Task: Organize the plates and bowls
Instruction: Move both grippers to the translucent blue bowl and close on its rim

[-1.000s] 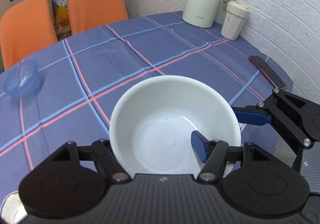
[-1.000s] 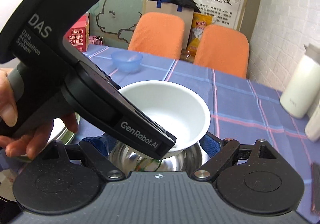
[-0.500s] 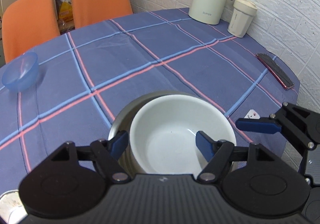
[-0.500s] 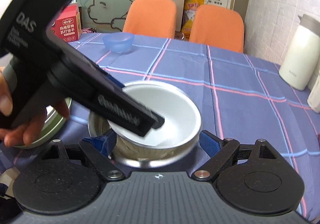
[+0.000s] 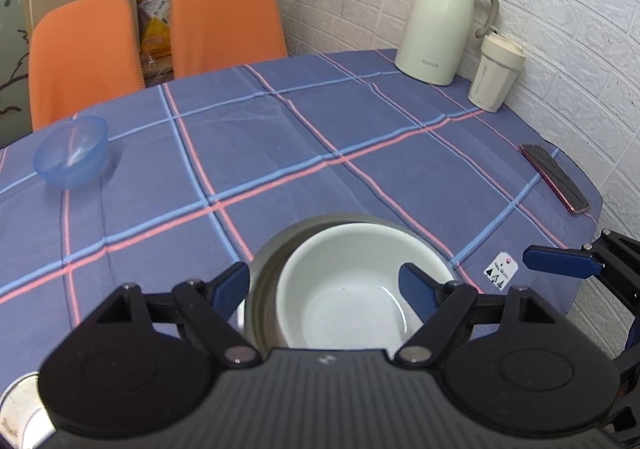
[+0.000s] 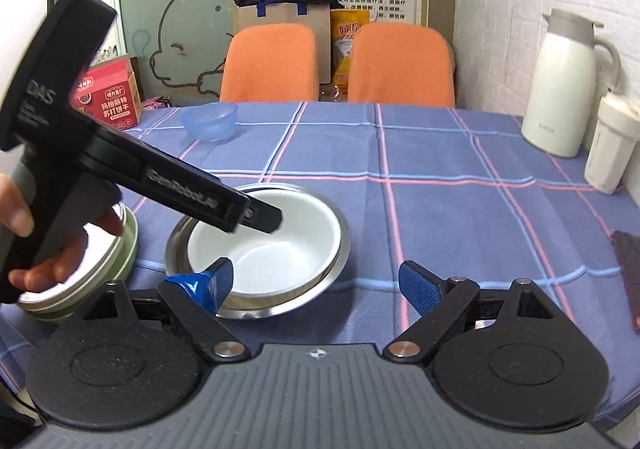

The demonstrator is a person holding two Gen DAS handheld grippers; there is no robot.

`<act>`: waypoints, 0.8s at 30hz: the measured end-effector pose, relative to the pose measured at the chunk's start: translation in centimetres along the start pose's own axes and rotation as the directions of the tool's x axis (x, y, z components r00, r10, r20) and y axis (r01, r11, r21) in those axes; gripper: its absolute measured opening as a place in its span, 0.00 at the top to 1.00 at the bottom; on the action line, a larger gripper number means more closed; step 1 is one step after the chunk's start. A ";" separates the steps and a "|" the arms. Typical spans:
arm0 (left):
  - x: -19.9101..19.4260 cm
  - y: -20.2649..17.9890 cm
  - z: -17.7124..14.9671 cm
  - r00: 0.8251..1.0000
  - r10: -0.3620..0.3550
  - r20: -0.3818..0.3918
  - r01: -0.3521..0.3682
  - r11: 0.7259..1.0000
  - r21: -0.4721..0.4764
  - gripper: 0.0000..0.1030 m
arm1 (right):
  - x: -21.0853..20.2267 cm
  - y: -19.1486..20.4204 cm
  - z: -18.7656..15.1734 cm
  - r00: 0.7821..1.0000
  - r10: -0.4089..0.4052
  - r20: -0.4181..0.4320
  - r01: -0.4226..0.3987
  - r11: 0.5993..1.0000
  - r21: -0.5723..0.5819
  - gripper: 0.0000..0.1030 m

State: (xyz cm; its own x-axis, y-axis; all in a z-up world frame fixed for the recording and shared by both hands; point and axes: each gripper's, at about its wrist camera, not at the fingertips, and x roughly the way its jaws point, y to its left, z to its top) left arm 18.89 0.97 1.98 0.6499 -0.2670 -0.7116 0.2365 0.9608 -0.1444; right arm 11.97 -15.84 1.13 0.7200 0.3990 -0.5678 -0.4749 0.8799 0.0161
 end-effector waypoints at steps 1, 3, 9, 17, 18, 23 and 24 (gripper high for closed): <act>-0.2 0.2 0.0 1.000 0.008 0.003 -0.008 1.000 -0.004 0.20 | 0.1 0.0 0.0 1.000 -0.005 -0.001 0.005 1.000 -0.003 0.25; -0.6 0.8 -0.1 1.000 0.021 0.005 -0.021 1.000 -0.015 0.20 | 0.3 0.0 0.2 1.000 -0.001 -0.003 0.001 1.000 -0.004 0.25; -1.6 3.5 0.0 0.999 0.051 0.020 -0.050 0.997 -0.058 0.19 | 0.6 0.4 1.2 1.000 0.010 0.009 -0.010 1.000 -0.027 0.25; -2.7 9.2 -0.1 0.992 0.118 0.035 -0.113 0.986 -0.122 0.17 | 2.8 2.5 3.6 0.999 0.033 0.011 -0.031 0.996 -0.084 0.25; -2.8 10.1 -0.2 0.991 0.128 0.033 -0.123 0.983 -0.135 0.17 | 3.3 2.9 3.9 0.999 0.037 0.009 -0.036 0.995 -0.090 0.25; -3.3 14.5 -0.9 0.984 0.178 0.020 -0.171 0.965 -0.199 0.17 | 5.8 4.5 5.3 0.998 0.068 -0.013 -0.069 0.990 -0.121 0.25; -3.4 15.6 -1.1 0.982 0.188 0.017 -0.180 0.960 -0.215 0.17 | 6.3 4.9 5.5 0.997 0.074 -0.018 -0.076 0.989 -0.126 0.25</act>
State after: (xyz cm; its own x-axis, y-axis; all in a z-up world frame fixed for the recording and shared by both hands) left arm 19.57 16.93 1.40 0.6951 -0.0823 -0.7142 -0.0455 0.9864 -0.1580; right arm 16.97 -7.56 2.17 0.6736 0.4585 -0.5797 -0.5880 0.8076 -0.0445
